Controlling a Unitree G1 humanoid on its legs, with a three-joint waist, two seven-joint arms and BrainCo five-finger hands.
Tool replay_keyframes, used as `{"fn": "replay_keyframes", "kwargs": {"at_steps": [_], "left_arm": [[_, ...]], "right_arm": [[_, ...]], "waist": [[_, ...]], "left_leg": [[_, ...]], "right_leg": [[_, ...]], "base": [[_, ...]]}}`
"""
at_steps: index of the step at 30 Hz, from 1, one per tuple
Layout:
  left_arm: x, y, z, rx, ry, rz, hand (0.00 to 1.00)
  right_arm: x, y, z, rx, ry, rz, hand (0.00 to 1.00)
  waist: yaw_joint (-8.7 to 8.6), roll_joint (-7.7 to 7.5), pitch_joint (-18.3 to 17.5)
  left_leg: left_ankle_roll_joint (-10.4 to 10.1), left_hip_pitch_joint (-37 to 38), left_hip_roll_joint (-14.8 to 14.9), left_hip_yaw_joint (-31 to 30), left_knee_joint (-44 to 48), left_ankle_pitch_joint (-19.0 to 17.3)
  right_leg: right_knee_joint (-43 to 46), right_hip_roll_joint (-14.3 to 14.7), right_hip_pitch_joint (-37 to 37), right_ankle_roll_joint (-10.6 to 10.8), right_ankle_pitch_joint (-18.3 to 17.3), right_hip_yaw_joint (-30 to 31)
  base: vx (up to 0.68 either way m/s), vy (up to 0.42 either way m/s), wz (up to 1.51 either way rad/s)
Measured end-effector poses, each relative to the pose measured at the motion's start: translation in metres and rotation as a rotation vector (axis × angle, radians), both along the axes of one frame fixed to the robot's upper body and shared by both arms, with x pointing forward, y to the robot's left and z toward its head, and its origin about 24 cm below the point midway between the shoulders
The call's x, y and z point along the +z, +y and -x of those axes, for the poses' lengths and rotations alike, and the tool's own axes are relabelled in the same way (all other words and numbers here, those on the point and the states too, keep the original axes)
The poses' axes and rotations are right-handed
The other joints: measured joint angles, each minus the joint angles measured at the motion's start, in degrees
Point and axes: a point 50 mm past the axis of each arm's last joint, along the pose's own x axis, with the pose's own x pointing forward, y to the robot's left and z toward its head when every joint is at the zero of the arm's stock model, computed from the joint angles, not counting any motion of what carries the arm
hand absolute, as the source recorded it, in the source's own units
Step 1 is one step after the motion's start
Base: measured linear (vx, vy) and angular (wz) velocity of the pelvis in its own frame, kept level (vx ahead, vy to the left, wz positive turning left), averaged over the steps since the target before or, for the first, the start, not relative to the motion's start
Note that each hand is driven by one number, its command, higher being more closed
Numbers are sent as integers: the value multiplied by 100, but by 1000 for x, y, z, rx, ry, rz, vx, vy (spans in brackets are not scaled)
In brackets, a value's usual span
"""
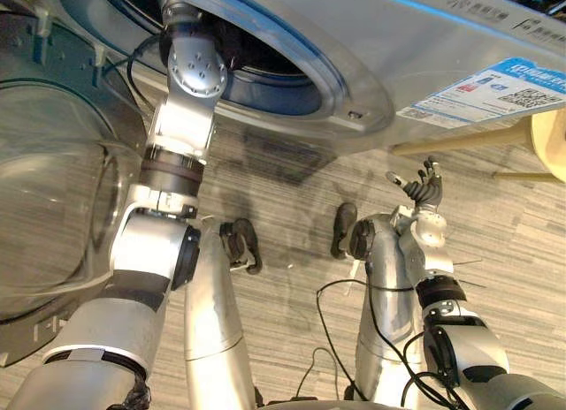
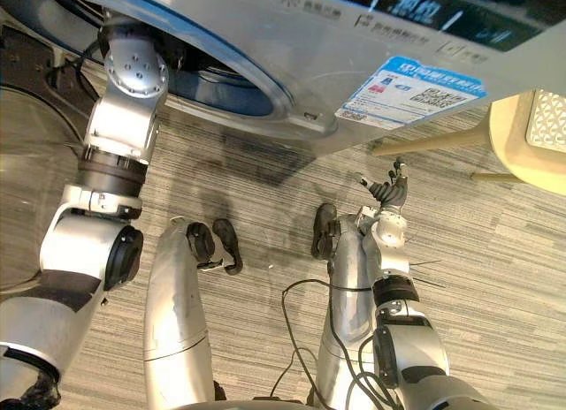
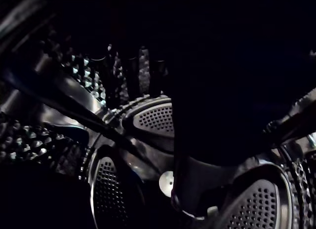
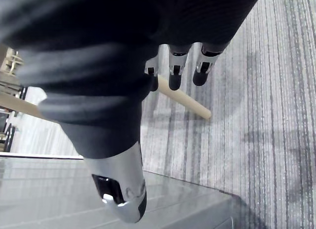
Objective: Pick up the laundry basket with both hands and put the clothes into the washing machine.
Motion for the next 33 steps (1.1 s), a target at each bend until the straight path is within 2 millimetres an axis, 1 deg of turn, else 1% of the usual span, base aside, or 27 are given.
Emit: {"fn": "replay_keyframes", "kwargs": {"at_steps": [1, 3, 4, 5, 6, 8, 9, 10, 11, 12, 13, 14, 15, 16, 18, 19, 20, 21, 22, 24, 25, 26, 27, 28, 29, 32, 33], "left_arm": [[-10, 3, -1, -6, 26, 26, 0], [-57, 6, -5, -72, 153, 132, 0], [-88, 3, -3, -117, 224, 185, 0], [-120, 2, 5, -147, 282, 246, 0], [-133, 3, 8, -159, 309, 272, 0], [-184, 3, 27, -183, 409, 398, 0], [-202, 1, 35, -196, 448, 434, 0], [-215, 1, 40, -198, 479, 461, 0], [-239, 0, 52, -206, 542, 517, 0], [-264, 2, 67, -199, 605, 555, 0], [-276, 3, 75, -193, 640, 565, 0], [-292, 6, 86, -182, 689, 577, 0], [-315, 10, 103, -161, 767, 592, 0], [-341, 13, 122, -137, 866, 605, 0], [-371, 16, 145, -111, 991, 622, 0], [-390, 18, 163, -88, 1080, 637, 0], [-408, 20, 181, -67, 1168, 648, 0], [-415, 21, 189, -58, 1205, 651, 0], [-426, 22, 202, -37, 1273, 650, 0], [-441, 23, 221, -5, 1365, 637, 0], [-443, 23, 224, 1, 1385, 632, 0], [-450, 22, 231, 10, 1432, 615, 0], [-453, 22, 235, 14, 1456, 606, 0], [-459, 22, 243, 24, 1509, 591, 0], [-463, 21, 249, 29, 1549, 569, 0], [-467, 24, 254, 38, 1590, 537, 0], [-467, 27, 253, 42, 1594, 522, 0]], "right_arm": [[-2, 1, 1, 2, 6, -5, 0], [-13, 8, 6, 18, 49, -2, 0], [-21, 11, 10, 26, 81, 1, 0], [-26, 15, 12, 37, 99, -6, 0], [-28, 16, 13, 40, 110, -3, 0], [-46, 21, 24, 53, 175, -1, 0], [-56, 22, 31, 53, 206, -10, 0], [-62, 22, 36, 54, 228, -16, 0], [-76, 22, 47, 60, 276, -25, 0], [-92, 22, 62, 55, 329, -31, 0], [-99, 21, 70, 52, 357, -30, 0], [-109, 19, 80, 48, 395, -25, 0], [-120, 17, 94, 54, 442, -22, 0], [-133, 13, 111, 48, 495, -28, 0], [-146, 11, 130, 47, 552, -35, 0], [-155, 10, 144, 44, 598, -30, 0], [-163, 11, 153, 53, 642, -21, 0], [-166, 11, 157, 56, 656, -23, 0], [-169, 12, 163, 64, 674, -29, 0], [-174, 13, 168, 75, 706, -21, 0], [-175, 14, 169, 81, 712, -16, 0], [-177, 15, 172, 94, 723, -7, 0], [-180, 16, 175, 97, 740, -7, 0], [-185, 17, 177, 104, 775, -11, 0], [-188, 18, 176, 114, 797, -7, 0], [-190, 17, 172, 134, 828, 14, 0], [-192, 17, 174, 137, 842, 19, 0]], "waist": [[2, -1, -2], [2, 0, -31], [13, 2, -69], [27, -2, -71], [27, 0, -72], [64, 1, -77], [104, 0, -77], [139, 1, -77], [168, 5, -82], [174, 45, -191], [174, 61, -266], [180, 71, -297], [179, 118, -346], [182, 171, -543], [163, 202, -737], [159, 222, -893], [160, 243, -1061], [160, 240, -1117], [155, 243, -1243], [153, 249, -1430], [152, 258, -1480], [137, 290, -1597], [127, 300, -1662], [136, 312, -1805], [143, 348, -1866], [145, 376, -1857], [133, 363, -1842]], "left_leg": [[-13, 55, -2, -7, -39, 7], [-81, 280, -4, -72, -166, 15], [-118, 409, -13, -81, -234, 20], [-178, 609, -15, -86, -301, 9], [-208, 702, -14, -96, -331, -2], [-310, 1152, -12, -160, -534, 14], [-356, 1369, -15, -178, -662, 28], [-394, 1524, -16, -191, -755, 44], [-473, 1860, -33, -220, -969, 76], [-560, 2145, -112, -293, -1222, 129], [-592, 2295, -120, -299, -1362, 148], [-628, 2626, -142, -292, -1602, 172], [-692, 3110, -200, -296, -1996, 254], [-698, 3522, -219, -288, -2390, 389], [-724, 4154, -314, -279, -2962, 540], [-749, 4601, -326, -248, -3425, 684], [-764, 5008, -328, -200, -3919, 840], [-782, 5220, -330, -160, -4162, 931], [-778, 5585, -351, -85, -4621, 1101], [-779, 6174, -357, 54, -5326, 1356], [-770, 6309, -356, 77, -5509, 1413], [-768, 6620, -363, 124, -5909, 1555], [-747, 6731, -384, 152, -6096, 1618], [-728, 6951, -402, 233, -6464, 1767], [-697, 7178, -400, 385, -6840, 1913], [-634, 7491, -438, 691, -7284, 2088], [-614, 7516, -512, 685, -7278, 2101]], "right_leg": [[-16, -9, 59, -18, -18, -21], [-78, -62, 311, -112, -90, -123], [-79, -77, 437, -142, -153, -153], [-85, -80, 611, -158, -231, -172], [-91, -81, 696, -181, -258, -188], [-193, -91, 1165, -261, -360, -299], [-274, -95, 1382, -286, -391, -351], [-342, -97, 1548, -277, -435, -394], [-481, -116, 1896, -299, -493, -480], [-645, -180, 2241, -331, -530, -600], [-757, -182, 2405, -333, -549, -646], [-942, -190, 2735, -340, -561, -709], [-1260, -197, 3244, -341, -559, -808], [-1594, -212, 3692, -355, -535, -927], [-2047, -240, 4335, -340, -475, -1054], [-2437, -228, 4781, -357, -372, -1143], [-2897, -173, 5186, -324, -248, -1221], [-3106, -154, 5377, -312, -182, -1242], [-3505, -124, 5707, -280, -49, -1289], [-4170, -15, 6228, -225, 193, -1338], [-4357, 19, 6360, -215, 263, -1348], [-4817, 83, 6673, -156, 444, -1360], [-5015, 126, 6754, -143, 532, -1349], [-5448, 213, 6919, -90, 745, -1303], [-5931, 318, 7103, -49, 1003, -1187], [-6622, 419, 7398, 27, 1468, -980], [-6643, 409, 7436, 36, 1491, -981]], "base": [[41, -56, 11], [52, -59, 12], [53, -78, 15], [51, -84, 13], [41, -81, 6], [39, -97, 9], [35, -112, 11], [30, -102, 12], [50, -130, 28], [56, -130, 32], [92, -155, 31], [100, -124, 20], [146, -148, 27], [142, -119, 30], [152, -86, 28], [251, -78, 20], [209, -58, 9], [212, -21, 2], [145, 8, -2], [181, 18, -11], [172, 58, -13], [128, 69, -7], [154, 108, -20], [133, 108, -43], [136, 112, -54], [120, 121, -52], [81, 120, -16]]}}
